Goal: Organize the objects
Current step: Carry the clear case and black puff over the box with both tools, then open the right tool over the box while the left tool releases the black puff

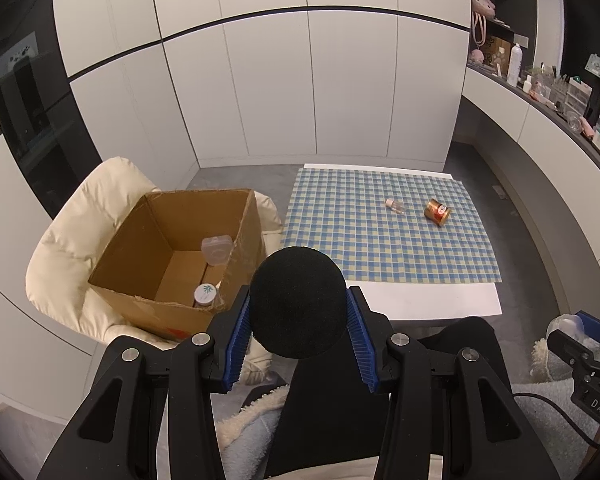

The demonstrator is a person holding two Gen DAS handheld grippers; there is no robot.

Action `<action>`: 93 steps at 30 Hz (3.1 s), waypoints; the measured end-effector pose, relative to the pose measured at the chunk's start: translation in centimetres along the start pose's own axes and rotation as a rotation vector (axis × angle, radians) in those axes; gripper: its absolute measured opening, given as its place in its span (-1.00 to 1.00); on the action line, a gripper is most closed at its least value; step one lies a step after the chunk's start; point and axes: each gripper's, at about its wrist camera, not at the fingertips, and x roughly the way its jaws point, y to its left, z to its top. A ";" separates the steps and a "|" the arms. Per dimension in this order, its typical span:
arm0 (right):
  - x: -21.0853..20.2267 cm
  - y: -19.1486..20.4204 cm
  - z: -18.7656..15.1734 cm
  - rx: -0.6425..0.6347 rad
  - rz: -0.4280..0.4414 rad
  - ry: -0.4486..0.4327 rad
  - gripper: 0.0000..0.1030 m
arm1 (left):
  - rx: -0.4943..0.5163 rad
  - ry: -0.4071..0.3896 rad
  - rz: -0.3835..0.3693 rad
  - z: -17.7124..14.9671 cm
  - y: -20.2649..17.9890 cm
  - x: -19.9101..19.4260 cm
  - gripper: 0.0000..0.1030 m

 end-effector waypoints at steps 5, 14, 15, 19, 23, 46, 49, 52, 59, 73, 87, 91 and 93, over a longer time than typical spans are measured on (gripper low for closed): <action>1.0 0.8 0.3 -0.030 0.019 0.018 0.16 | -0.029 0.024 0.013 -0.6 1.0 0.7 -0.11; 3.3 4.1 1.9 -0.133 0.072 0.045 0.16 | -0.108 0.053 0.072 -2.0 4.4 1.0 -0.11; 3.6 4.7 2.0 -0.147 0.083 0.047 0.16 | -0.123 0.056 0.083 -2.2 5.0 1.0 -0.11; 4.8 7.6 2.6 -0.208 0.135 0.067 0.16 | -0.168 0.071 0.114 -2.6 7.1 1.4 -0.11; 5.6 10.2 2.8 -0.268 0.178 0.083 0.16 | -0.213 0.093 0.139 -3.2 9.1 1.9 -0.10; 9.8 24.0 4.3 -0.556 0.356 0.132 0.16 | -0.427 0.166 0.232 -6.9 18.4 3.0 -0.10; 10.3 24.9 4.2 -0.569 0.369 0.141 0.16 | -0.429 0.180 0.234 -7.0 18.5 3.8 -0.10; 10.8 25.4 4.2 -0.573 0.375 0.152 0.16 | -0.435 0.194 0.210 -6.9 18.2 4.6 -0.10; 11.7 26.3 4.9 -0.568 0.378 0.160 0.16 | -0.409 0.207 0.183 -5.9 17.8 6.2 -0.10; 16.2 29.9 10.8 -0.535 0.370 0.110 0.16 | -0.360 0.185 0.325 0.2 23.2 10.1 -0.10; 22.8 34.6 17.0 -0.551 0.281 0.019 0.16 | -0.320 0.130 0.354 5.8 26.4 20.4 -0.10; 25.4 35.7 18.0 -0.534 0.290 0.036 0.16 | -0.318 0.157 0.329 5.9 27.3 23.4 -0.10; 26.2 35.6 18.0 -0.526 0.295 0.037 0.16 | -0.324 0.171 0.336 5.3 27.7 24.2 -0.10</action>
